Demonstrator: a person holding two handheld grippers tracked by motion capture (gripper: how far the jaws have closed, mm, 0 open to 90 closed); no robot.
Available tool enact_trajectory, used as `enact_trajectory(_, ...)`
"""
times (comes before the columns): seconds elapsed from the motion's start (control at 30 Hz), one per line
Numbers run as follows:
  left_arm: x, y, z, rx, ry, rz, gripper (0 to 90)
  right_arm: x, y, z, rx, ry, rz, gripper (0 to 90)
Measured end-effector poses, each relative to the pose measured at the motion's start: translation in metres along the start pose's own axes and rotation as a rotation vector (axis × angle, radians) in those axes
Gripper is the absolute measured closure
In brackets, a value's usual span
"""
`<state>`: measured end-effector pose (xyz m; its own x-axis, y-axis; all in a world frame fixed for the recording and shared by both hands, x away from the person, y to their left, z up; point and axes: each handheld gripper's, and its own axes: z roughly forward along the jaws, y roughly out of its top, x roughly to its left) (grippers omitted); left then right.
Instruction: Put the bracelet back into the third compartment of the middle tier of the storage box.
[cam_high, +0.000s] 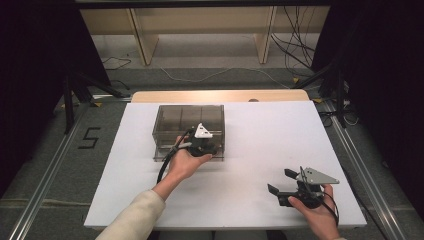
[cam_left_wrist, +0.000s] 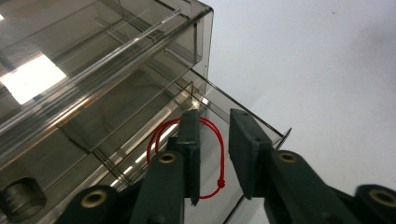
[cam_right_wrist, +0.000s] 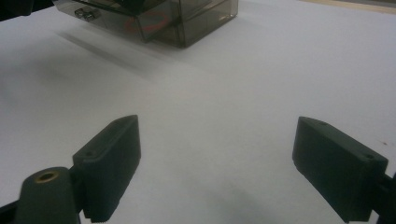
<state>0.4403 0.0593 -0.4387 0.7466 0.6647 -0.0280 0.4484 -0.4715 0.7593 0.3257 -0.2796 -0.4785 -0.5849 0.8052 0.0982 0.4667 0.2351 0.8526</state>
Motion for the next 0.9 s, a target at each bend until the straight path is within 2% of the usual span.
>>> enact_trajectory(0.3, -0.005, 0.005, -0.014, -0.051, -0.002, -0.027, 49.2, 0.000, 0.000, -0.001, 0.000, -0.003, 0.000, 16.4)
enact_trajectory(0.37, -0.007, 0.006, -0.017, -0.054, -0.011, -0.038, 45.5, 0.000, 0.000, 0.000, 0.000, -0.003, 0.000, 16.5)
enact_trajectory(0.47, -0.009, 0.006, -0.023, -0.064, -0.030, -0.061, 35.0, 0.000, 0.000, 0.000, 0.000, 0.001, 0.000, 16.4)
enact_trajectory(0.57, -0.010, 0.006, -0.030, -0.087, -0.044, -0.068, 29.3, 0.000, 0.000, 0.000, 0.000, -0.001, -0.002, 16.4)
enact_trajectory(0.73, -0.015, 0.005, -0.041, -0.113, -0.037, -0.043, 22.5, 0.000, 0.000, 0.000, 0.000, 0.002, -0.001, 16.5)
enact_trajectory(0.9, -0.018, -0.005, -0.053, -0.152, -0.038, -0.022, 18.7, 0.000, 0.000, 0.000, -0.001, 0.000, 0.001, 16.4)
